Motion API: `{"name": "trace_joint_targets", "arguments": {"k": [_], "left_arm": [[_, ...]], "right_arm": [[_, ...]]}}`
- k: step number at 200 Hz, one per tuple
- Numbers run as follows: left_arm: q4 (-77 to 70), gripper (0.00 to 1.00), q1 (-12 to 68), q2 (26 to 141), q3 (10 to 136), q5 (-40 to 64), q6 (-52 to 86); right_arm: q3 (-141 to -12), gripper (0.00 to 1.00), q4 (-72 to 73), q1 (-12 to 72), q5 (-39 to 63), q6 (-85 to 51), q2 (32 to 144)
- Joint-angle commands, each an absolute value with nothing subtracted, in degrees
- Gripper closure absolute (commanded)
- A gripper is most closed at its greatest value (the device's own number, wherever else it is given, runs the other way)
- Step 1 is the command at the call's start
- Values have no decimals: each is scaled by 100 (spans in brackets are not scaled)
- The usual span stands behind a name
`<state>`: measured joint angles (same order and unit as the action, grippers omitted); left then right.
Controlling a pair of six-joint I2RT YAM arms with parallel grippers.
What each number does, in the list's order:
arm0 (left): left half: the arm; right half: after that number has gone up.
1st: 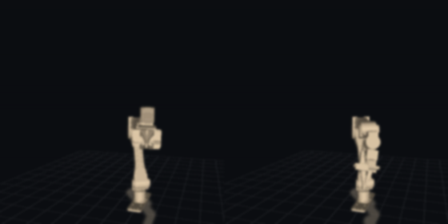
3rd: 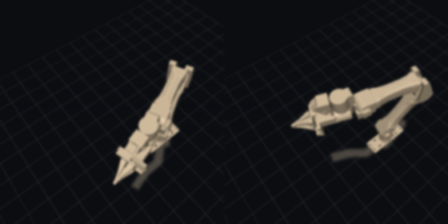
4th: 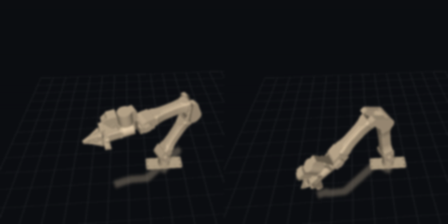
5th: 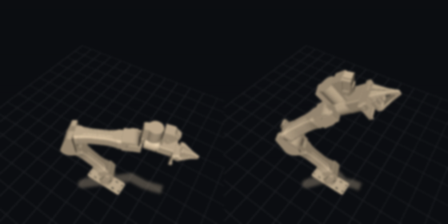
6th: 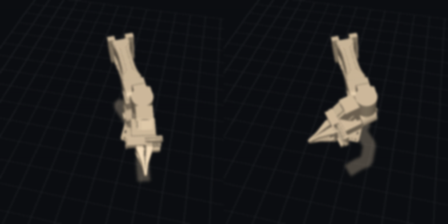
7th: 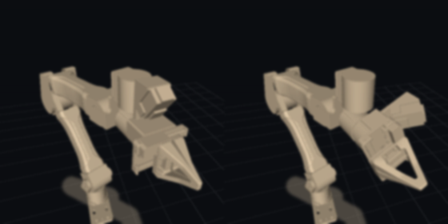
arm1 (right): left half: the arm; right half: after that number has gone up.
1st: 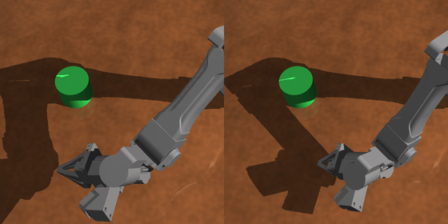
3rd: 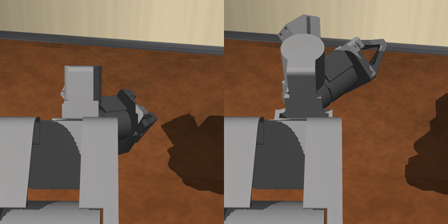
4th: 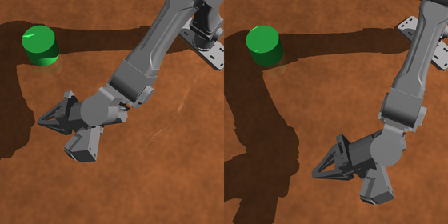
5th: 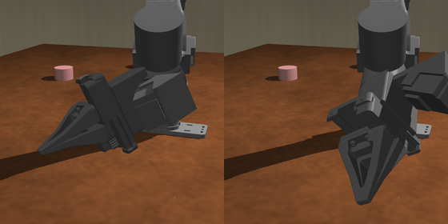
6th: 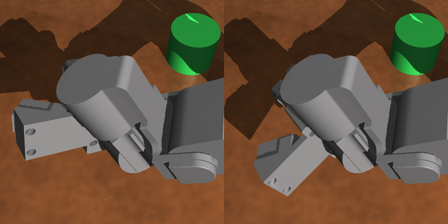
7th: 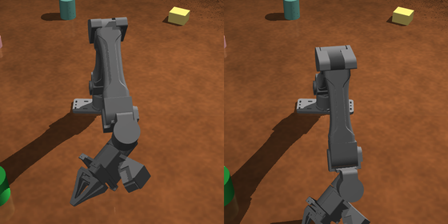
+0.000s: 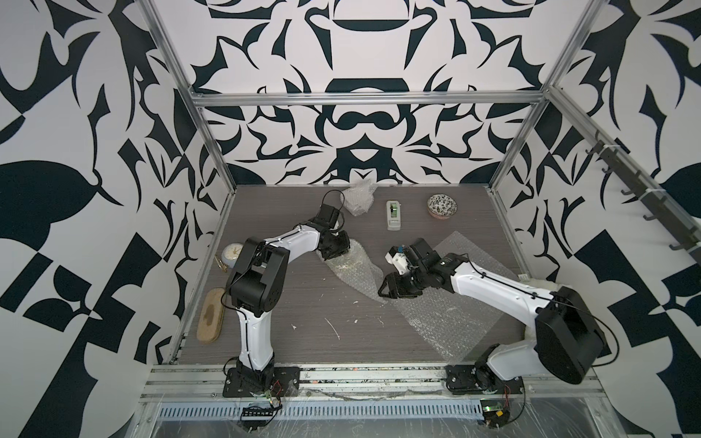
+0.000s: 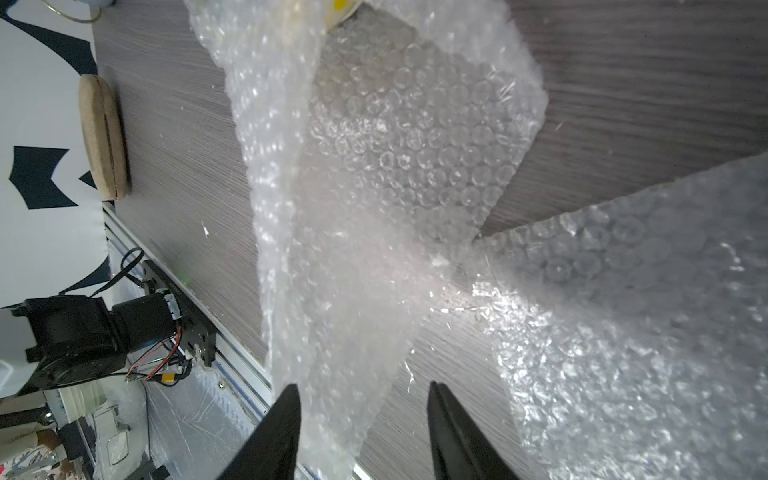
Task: Wrap bowls in bubble wrap
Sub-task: Wrap the bowl in bubble wrap.
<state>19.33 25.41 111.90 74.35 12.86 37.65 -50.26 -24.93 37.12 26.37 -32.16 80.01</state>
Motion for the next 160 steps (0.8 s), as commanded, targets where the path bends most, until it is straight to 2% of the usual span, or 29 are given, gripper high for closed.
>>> {"name": "trace_joint_targets", "arguments": {"k": [1, 91, 107, 140, 151, 160], "left_arm": [[2338, 92, 2495, 11147, 7181, 1077, 3735], [2375, 91, 2491, 11150, 7225, 1097, 3700], [2344, 91, 2488, 11136, 7186, 1100, 3709], [2277, 91, 2489, 11165, 7127, 1153, 3692], [2285, 91, 2510, 11209, 7132, 1191, 3666], [2285, 91, 2532, 11220, 7120, 1171, 3648]], "right_arm": [[-5037, 45, -2369, 3691, 2556, -3393, 7658], [-5011, 45, -1889, 4113, 2511, -3349, 8683], [-4914, 55, -1600, 4122, 2560, -3451, 8820], [-5098, 92, -1708, 4122, 2306, -3305, 8890], [-5281, 100, -1780, 4122, 2271, -3157, 8855], [-5520, 100, -1950, 4118, 2179, -2976, 8851]]}}
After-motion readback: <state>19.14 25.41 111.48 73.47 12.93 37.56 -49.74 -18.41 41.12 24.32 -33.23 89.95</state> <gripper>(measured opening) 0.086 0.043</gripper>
